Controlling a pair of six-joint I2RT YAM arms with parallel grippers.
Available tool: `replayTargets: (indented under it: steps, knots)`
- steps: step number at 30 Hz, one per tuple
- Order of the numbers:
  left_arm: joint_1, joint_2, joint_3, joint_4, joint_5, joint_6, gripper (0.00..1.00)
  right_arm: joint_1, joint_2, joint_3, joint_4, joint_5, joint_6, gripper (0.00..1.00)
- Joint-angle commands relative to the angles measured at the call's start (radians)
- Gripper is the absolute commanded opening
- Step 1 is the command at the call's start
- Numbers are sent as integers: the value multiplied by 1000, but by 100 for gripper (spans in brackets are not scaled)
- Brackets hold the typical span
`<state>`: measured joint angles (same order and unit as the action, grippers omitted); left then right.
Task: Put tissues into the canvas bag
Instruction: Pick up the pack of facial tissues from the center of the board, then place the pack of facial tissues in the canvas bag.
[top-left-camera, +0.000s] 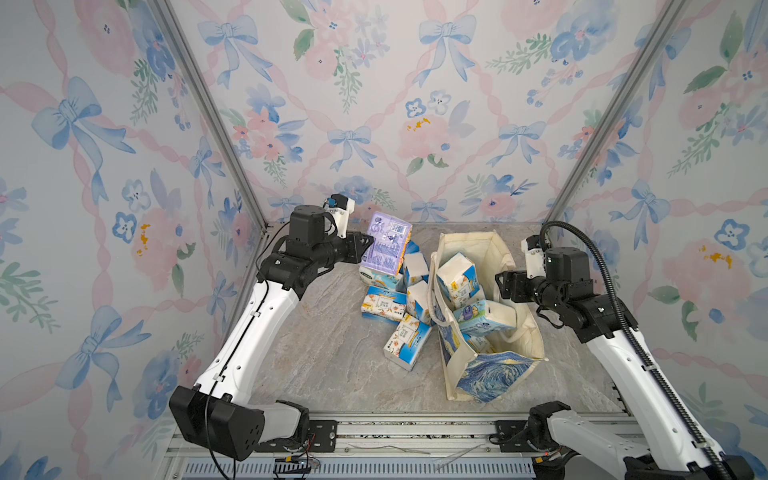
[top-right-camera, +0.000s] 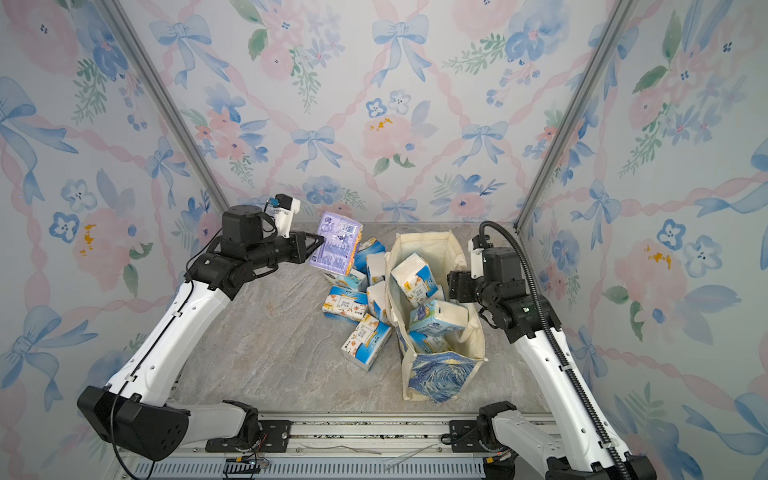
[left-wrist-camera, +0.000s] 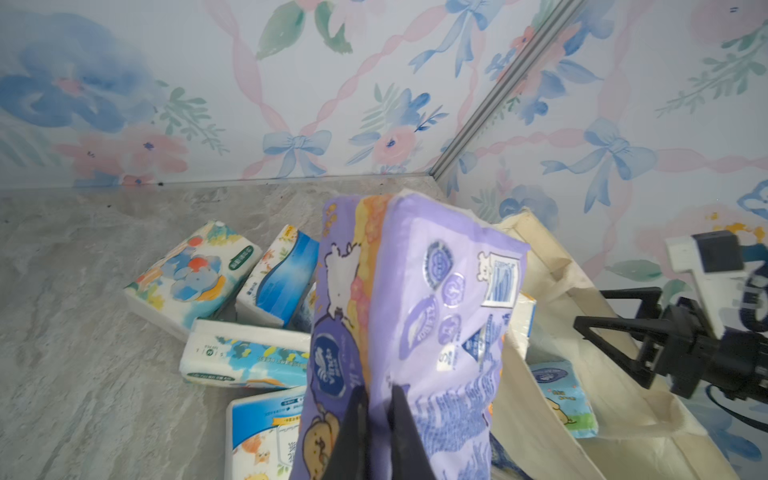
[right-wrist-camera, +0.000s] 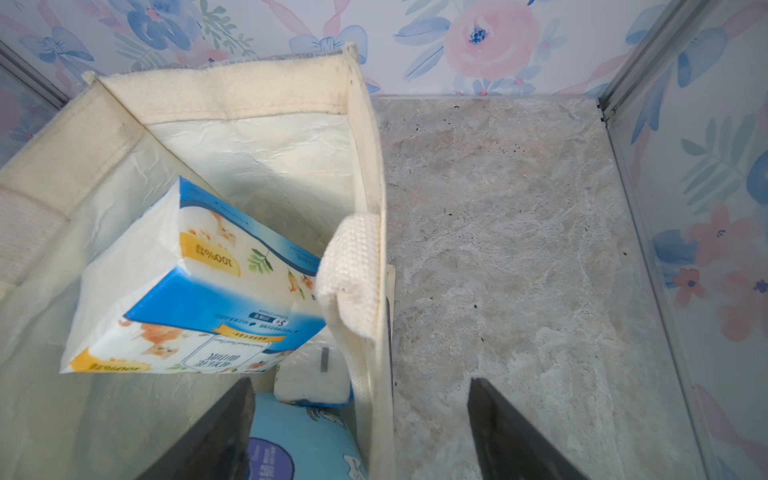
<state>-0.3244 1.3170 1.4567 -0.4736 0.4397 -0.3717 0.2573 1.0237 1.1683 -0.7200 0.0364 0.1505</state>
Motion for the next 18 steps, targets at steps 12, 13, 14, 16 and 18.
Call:
replayTargets:
  steps: [12,13,14,16,18]
  knots:
    - [-293,185,245,161,112,-25,0,11,-9,-1,12,27,17,82]
    - [-314,204,261,174,114,-27,0,11,-11,-1,11,31,16,81]
    - [-333,223,276,183,114,-27,0,11,-13,-2,11,38,14,81]
    - [-362,260,301,183,107,-26,0,11,-12,-2,8,50,11,82]
    - [-384,300,316,184,119,-32,0,10,-12,-2,4,64,6,82]
